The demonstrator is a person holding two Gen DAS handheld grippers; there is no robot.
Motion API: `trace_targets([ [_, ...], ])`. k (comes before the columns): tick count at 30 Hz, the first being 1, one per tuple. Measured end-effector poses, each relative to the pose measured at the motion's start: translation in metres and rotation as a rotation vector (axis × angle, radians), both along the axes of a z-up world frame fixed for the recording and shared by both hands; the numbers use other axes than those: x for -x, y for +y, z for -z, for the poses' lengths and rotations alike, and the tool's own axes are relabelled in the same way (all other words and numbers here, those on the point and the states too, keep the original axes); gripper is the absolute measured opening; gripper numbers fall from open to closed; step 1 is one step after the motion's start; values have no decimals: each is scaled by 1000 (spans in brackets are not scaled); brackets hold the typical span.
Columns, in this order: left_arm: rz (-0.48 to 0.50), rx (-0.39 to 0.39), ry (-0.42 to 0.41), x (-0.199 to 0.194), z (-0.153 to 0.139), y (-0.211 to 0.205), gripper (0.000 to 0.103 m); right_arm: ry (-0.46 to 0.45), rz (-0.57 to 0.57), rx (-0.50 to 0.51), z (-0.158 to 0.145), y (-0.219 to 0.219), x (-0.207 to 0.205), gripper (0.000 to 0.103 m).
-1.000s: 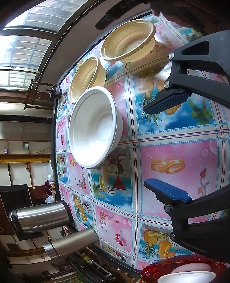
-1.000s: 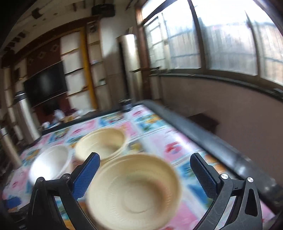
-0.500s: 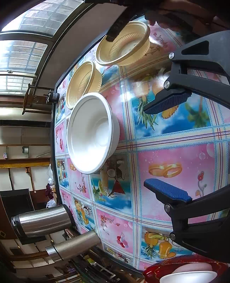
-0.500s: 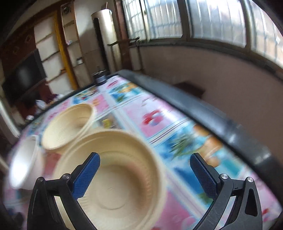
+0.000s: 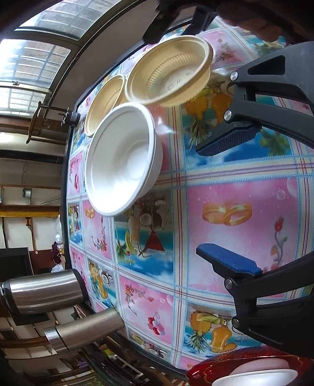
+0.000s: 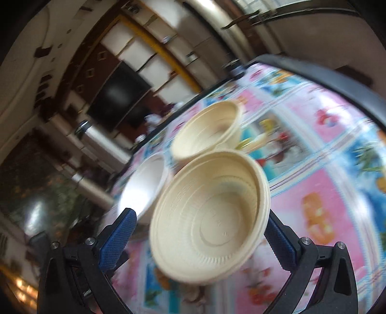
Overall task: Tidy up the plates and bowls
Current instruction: 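Position both grippers at the rim of the nearer beige bowl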
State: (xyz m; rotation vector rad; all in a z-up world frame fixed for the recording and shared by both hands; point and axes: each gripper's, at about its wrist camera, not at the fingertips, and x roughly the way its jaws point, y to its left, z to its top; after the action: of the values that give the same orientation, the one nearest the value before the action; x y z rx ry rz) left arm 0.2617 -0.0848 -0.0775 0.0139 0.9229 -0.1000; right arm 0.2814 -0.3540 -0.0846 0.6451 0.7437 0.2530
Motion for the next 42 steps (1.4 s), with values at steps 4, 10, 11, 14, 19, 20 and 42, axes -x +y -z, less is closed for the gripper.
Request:
trace_targets([
  [4, -34, 17, 12, -5, 1, 11, 75, -61, -233, -34, -12, 27, 4, 103],
  [10, -60, 43, 30, -8, 3, 20, 75, -32, -18, 23, -11, 5, 6, 103],
  [11, -58, 43, 31, -8, 3, 20, 75, -16, 59, 46, -9, -1, 5, 103],
  [14, -46, 35, 35, -8, 5, 17, 75, -16, 173, 88, -7, -10, 6, 103],
  [19, -16, 42, 14, -5, 3, 12, 75, 58, 167, 92, 1, -7, -1, 100],
  [20, -6, 44, 3, -4, 1, 10, 75, 77, 168, 86, 5, -8, 0, 100],
  [42, -36, 61, -94, -13, -23, -16, 75, 141, 44, -228, 22, -23, -1, 100],
])
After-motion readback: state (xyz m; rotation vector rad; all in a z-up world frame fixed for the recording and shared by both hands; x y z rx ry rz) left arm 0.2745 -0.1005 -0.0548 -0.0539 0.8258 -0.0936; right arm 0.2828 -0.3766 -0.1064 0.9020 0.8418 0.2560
